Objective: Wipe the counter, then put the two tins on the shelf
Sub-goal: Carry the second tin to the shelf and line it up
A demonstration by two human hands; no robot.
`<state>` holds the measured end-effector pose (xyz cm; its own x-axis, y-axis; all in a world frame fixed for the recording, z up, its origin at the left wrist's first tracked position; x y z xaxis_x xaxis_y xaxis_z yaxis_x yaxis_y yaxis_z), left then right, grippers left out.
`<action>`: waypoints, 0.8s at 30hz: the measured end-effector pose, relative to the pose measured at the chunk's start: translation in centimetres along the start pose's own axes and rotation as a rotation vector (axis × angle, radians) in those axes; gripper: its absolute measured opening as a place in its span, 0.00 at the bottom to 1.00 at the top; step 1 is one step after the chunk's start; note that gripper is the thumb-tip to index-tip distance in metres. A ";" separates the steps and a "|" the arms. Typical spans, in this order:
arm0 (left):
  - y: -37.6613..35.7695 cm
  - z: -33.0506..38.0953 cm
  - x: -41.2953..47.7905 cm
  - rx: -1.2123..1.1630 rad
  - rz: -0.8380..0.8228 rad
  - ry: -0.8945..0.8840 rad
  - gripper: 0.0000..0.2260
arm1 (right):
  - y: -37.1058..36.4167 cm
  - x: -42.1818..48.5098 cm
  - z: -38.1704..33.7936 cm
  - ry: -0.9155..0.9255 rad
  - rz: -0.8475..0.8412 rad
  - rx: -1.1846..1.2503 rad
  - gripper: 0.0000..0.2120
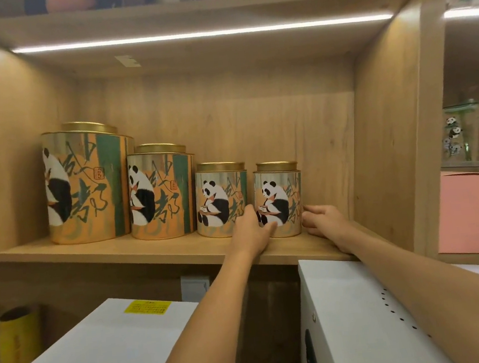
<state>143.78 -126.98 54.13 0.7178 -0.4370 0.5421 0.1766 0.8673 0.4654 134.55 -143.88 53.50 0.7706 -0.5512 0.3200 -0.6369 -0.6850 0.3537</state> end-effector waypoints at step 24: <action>0.5 0.2 0.1 0.018 -0.036 -0.025 0.15 | -1.4 -0.3 0.1 -0.034 -0.162 -0.177 0.28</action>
<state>143.77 -126.65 54.54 0.6943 -0.4735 0.5420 0.1896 0.8468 0.4969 135.23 -142.74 52.83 0.8613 -0.4587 0.2183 -0.4973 -0.6734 0.5470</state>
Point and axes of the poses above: each hand's wrist, its own x-axis towards the middle knuckle, its own y-axis out of the back of the hand, z = x × y, the point moved 10 cm from there along x, towards the middle knuckle, and after that the axes turned 2 degrees about -x, right-handed, at the moved point
